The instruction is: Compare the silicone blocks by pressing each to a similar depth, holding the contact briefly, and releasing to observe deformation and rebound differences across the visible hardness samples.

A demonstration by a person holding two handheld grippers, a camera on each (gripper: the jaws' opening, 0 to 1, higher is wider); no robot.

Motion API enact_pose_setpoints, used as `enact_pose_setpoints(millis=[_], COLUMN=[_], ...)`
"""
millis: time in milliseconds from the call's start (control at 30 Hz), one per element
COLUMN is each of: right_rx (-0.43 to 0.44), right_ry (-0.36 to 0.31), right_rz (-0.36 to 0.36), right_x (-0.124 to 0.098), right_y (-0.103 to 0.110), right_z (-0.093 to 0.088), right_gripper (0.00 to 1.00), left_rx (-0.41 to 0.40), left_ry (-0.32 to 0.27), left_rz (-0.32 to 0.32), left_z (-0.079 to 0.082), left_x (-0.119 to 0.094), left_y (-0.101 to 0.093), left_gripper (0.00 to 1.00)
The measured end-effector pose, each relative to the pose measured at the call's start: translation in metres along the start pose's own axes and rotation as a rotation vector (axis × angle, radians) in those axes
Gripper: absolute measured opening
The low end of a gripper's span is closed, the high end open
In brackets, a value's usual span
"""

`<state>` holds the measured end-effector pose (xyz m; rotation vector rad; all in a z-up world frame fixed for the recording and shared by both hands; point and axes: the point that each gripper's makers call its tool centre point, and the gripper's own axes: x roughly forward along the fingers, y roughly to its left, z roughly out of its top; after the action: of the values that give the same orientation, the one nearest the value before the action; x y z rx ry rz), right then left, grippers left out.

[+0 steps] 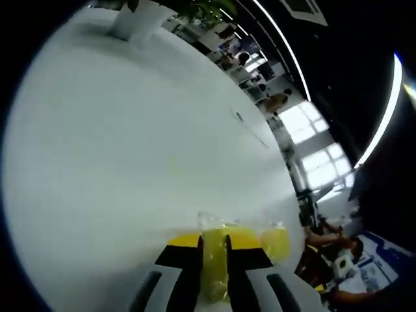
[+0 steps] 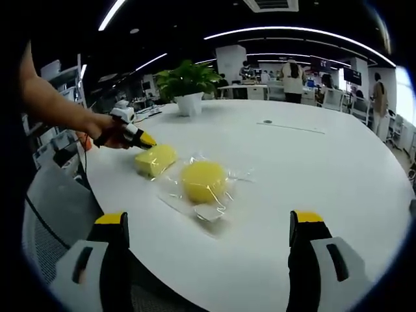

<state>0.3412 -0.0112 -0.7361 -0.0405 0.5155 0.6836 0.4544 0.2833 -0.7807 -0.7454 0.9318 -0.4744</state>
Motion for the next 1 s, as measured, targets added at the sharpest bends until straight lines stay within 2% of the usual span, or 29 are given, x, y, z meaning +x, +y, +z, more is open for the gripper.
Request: enact_pose_setpoints(millis=[100, 133, 200, 233, 367, 467, 500, 533, 600, 667, 700, 733, 767, 800, 833, 867, 900, 1000], right_rx=[0.001, 0.0, -0.002, -0.008, -0.007, -0.005, -0.002, -0.001, 0.007, 0.019, 0.021, 0.023, 0.024, 0.024, 0.018, 0.013, 0.022, 0.021], right_ry=[-0.002, -0.003, 0.002, 0.009, 0.008, 0.005, 0.005, 0.005, 0.01, 0.012, 0.01, 0.009, 0.01, 0.014, 0.023, 0.033, 0.032, 0.021], right_rz=[-0.005, -0.002, 0.002, 0.005, 0.005, 0.008, 0.009, 0.01, 0.007, 0.004, 0.001, -0.001, 0.0, 0.0, -0.009, -0.02, -0.019, -0.018], right_x=[0.0, 0.0, 0.001, 0.0, 0.0, 0.001, 0.001, 0.001, 0.0, 0.0, 0.0, 0.0, 0.0, 0.0, -0.001, -0.001, -0.001, -0.001], right_y=[-0.001, 0.0, 0.001, 0.001, 0.001, 0.002, 0.002, 0.002, 0.002, 0.001, 0.0, -0.001, 0.0, 0.0, -0.002, -0.004, -0.004, -0.004], right_z=[0.001, 0.001, 0.0, -0.001, -0.001, -0.001, -0.001, -0.001, -0.001, -0.001, -0.001, -0.001, -0.001, -0.002, -0.003, -0.005, -0.005, -0.003], right_gripper=[0.96, 0.96, 0.94, 0.92, 0.92, 0.94, 0.94, 0.96, 0.96, 0.96, 0.96, 0.96, 0.96, 0.96, 0.96, 0.96, 0.96, 0.96], left_rx=[-0.002, 0.041, 0.062, 0.049, 0.032, 0.048, 0.103, 0.118, 0.111, 0.102, 0.044, 0.02, 0.048, 0.043, 0.022, 0.05, 0.074, 0.074], left_ry=[-0.012, -0.021, -0.018, -0.02, -0.017, 0.0, 0.0, -0.007, -0.015, -0.023, -0.024, -0.023, -0.033, -0.036, -0.038, -0.048, -0.053, -0.07], left_rz=[-0.01, -0.011, 0.006, -0.001, -0.004, -0.011, 0.01, 0.001, -0.015, -0.022, -0.029, -0.025, -0.029, -0.03, -0.044, -0.072, -0.076, -0.077], left_z=[0.0, 0.0, -0.002, -0.003, -0.006, -0.01, -0.01, -0.009, -0.009, -0.007, -0.007, -0.006, -0.004, -0.003, -0.002, -0.001, 0.0, 0.004], left_x=[0.0, -0.001, -0.002, -0.002, -0.003, -0.004, -0.005, -0.006, -0.007, -0.008, -0.008, -0.009, -0.01, -0.01, -0.011, -0.012, -0.013, -0.014], left_y=[0.001, -0.002, 0.001, 0.001, -0.001, -0.005, -0.003, -0.005, -0.01, -0.014, -0.017, -0.017, -0.019, -0.021, -0.027, -0.034, -0.037, -0.041], left_gripper=[0.09, 0.05, 0.0, 0.0, 0.0, 0.0, 0.0, 0.0, 0.0, 0.0, 0.0, 0.0, 0.0, 0.0, 0.0, 0.0, 0.0, 0.0])
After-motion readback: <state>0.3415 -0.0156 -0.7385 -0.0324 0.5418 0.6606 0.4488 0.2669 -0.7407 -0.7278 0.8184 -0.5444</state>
